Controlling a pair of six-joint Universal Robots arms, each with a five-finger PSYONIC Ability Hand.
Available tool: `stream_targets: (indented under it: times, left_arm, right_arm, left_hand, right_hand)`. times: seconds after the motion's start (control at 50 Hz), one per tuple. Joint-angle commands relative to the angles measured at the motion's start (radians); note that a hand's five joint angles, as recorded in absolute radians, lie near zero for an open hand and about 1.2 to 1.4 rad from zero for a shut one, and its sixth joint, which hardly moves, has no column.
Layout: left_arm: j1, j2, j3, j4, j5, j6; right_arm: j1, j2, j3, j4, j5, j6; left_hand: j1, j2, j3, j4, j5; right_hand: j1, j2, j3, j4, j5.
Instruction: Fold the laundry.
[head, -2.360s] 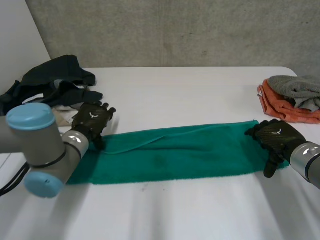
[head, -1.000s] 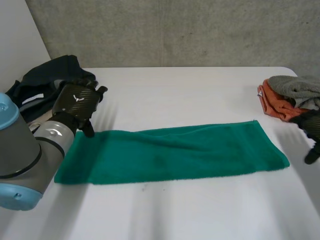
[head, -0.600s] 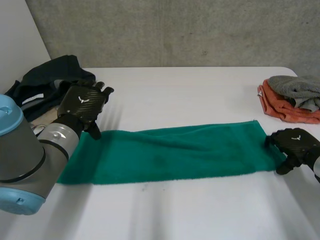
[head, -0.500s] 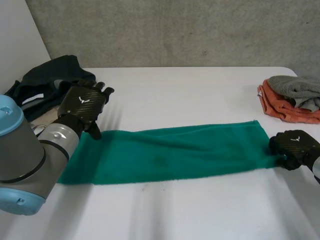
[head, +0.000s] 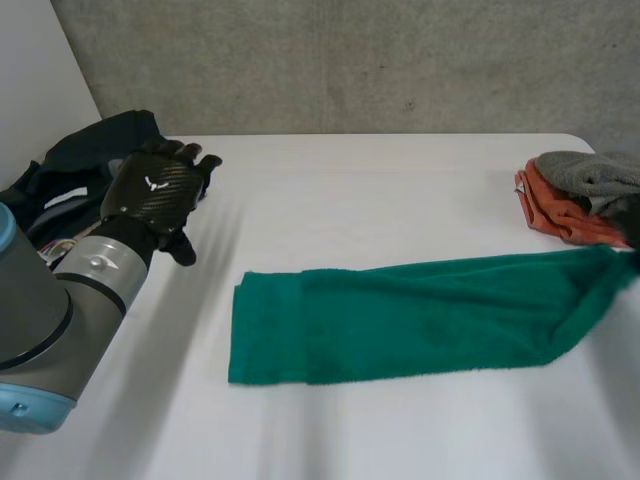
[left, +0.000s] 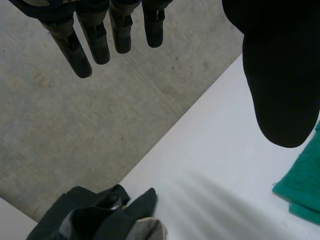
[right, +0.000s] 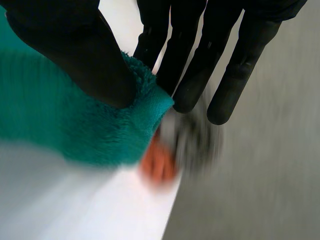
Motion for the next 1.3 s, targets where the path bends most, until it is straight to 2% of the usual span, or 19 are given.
stream_targets:
  times: [0.02,0.08,0.18,0.3,0.32,0.36,0.4,0.48,0.62,0.76,0.8,0.82,0.88,1.04,1.12,1.22,1.24,1.26,1.3]
  left_arm:
    - [0.0,0.05,-0.016,-0.004,-0.003,-0.001]
    - [0.0,0.064,-0.024,-0.004,-0.004,-0.001]
    - [-0.002,0.076,-0.042,-0.003,-0.004,-0.003]
    - [-0.003,0.075,-0.052,0.001,-0.004,-0.003]
    - [-0.003,0.075,-0.05,0.002,-0.004,-0.004]
    - [-0.002,0.073,-0.047,0.002,-0.003,-0.013]
    - [-0.002,0.07,-0.038,0.004,-0.003,-0.032]
    - [-0.006,0.064,-0.023,0.005,0.0,-0.056]
    - [-0.063,0.038,0.011,0.005,0.0,-0.064]
    - [-0.091,0.007,0.008,0.005,-0.001,-0.064]
    - [-0.092,0.006,0.007,0.005,-0.001,-0.064]
    - [-0.092,0.004,0.005,0.004,-0.001,-0.064]
    - [-0.092,0.004,0.005,0.004,-0.003,-0.064]
    - [-0.094,0.038,0.007,0.002,-0.01,-0.061]
    - [-0.092,0.065,-0.001,0.002,-0.009,-0.062]
    - [-0.092,0.069,-0.018,-0.001,-0.012,-0.064]
    - [-0.092,0.069,-0.022,-0.001,-0.012,-0.064]
    - [-0.092,0.067,-0.032,0.0,-0.012,-0.065]
    - [-0.092,0.064,-0.038,0.002,-0.012,-0.065]
  right_arm:
    - [0.442,-0.021,0.016,-0.253,-0.057,0.011]
    - [0.582,-0.009,0.013,-0.296,-0.115,0.011]
    - [0.824,0.181,-0.019,-0.31,-0.227,-0.013]
    - [0.897,0.301,-0.066,-0.275,-0.204,-0.078]
    - [0.894,0.297,-0.077,-0.266,-0.163,-0.079]
    - [0.892,0.286,-0.08,-0.255,-0.103,-0.07]
    - [0.888,0.258,-0.082,-0.25,-0.002,-0.038]
    - [0.796,0.135,-0.057,-0.194,0.079,0.127]
    - [0.633,0.054,0.001,0.064,0.053,0.479]
    - [0.46,0.076,0.122,0.138,0.061,0.3]
    - [0.441,0.089,0.131,0.133,0.067,0.257]
    - [0.427,0.097,0.128,0.11,0.069,0.239]
    - [0.423,0.091,0.124,0.029,0.078,0.257]
    - [0.549,-0.044,0.023,-0.112,0.092,0.425]
    - [0.775,0.043,-0.062,-0.108,0.09,0.407]
    - [0.935,0.206,-0.12,-0.095,0.069,0.285]
    - [0.947,0.229,-0.125,-0.089,0.067,0.268]
    - [0.962,0.259,-0.128,-0.069,0.057,0.234]
    - [0.964,0.275,-0.131,-0.057,0.067,0.206]
  left_hand:
    - [0.005,-0.01,-0.013,-0.007,-0.028]
    - [0.005,-0.01,-0.013,-0.007,-0.028]
    - [0.005,-0.01,-0.013,-0.007,-0.028]
    - [0.005,-0.01,-0.013,-0.007,-0.028]
    - [0.005,-0.01,-0.013,-0.007,-0.028]
    - [0.005,-0.01,-0.013,-0.007,-0.028]
    - [0.005,-0.01,-0.013,-0.007,-0.028]
    - [0.005,-0.01,-0.013,-0.007,-0.028]
    - [0.005,-0.01,-0.013,-0.007,-0.028]
    - [0.005,-0.01,-0.013,-0.007,-0.028]
    - [0.005,-0.01,-0.013,-0.007,-0.028]
    - [0.005,-0.01,-0.013,-0.007,-0.028]
    - [0.005,-0.01,-0.013,-0.007,-0.028]
    - [0.005,-0.01,-0.013,-0.007,-0.028]
    - [0.005,-0.01,-0.013,-0.007,-0.028]
    - [0.005,-0.01,-0.013,-0.007,-0.028]
    - [0.005,-0.01,-0.013,-0.007,-0.028]
    - [0.005,-0.01,-0.013,-0.007,-0.028]
    - [0.005,-0.01,-0.013,-0.007,-0.028]
  right_hand:
    - [0.292,0.222,0.208,0.201,0.232]
    - [0.292,0.222,0.208,0.201,0.232]
    - [0.292,0.222,0.208,0.201,0.232]
    - [0.246,0.176,0.162,0.155,0.186]
    - [-0.388,-0.458,-0.472,-0.479,-0.448]
    - [-0.93,-1.0,-1.014,-1.021,-0.99]
    - [-0.93,-1.0,-1.014,-1.021,-0.99]
    - [-0.93,-1.0,-1.014,-1.021,-0.99]
    - [-0.93,-1.0,-1.014,-1.021,-0.99]
    - [-0.93,-1.0,-1.014,-1.021,-0.99]
    - [-0.579,-0.649,-0.663,-0.67,-0.639]
    - [0.22,0.15,0.136,0.129,0.16]
    - [0.292,0.222,0.208,0.201,0.232]
    - [0.292,0.222,0.208,0.201,0.232]
    - [0.292,0.222,0.208,0.201,0.232]
    - [0.292,0.222,0.208,0.201,0.232]
    - [0.266,0.197,0.183,0.176,0.207]
    - [-0.181,-0.251,-0.265,-0.272,-0.241]
    - [-0.738,-0.808,-0.822,-0.829,-0.798]
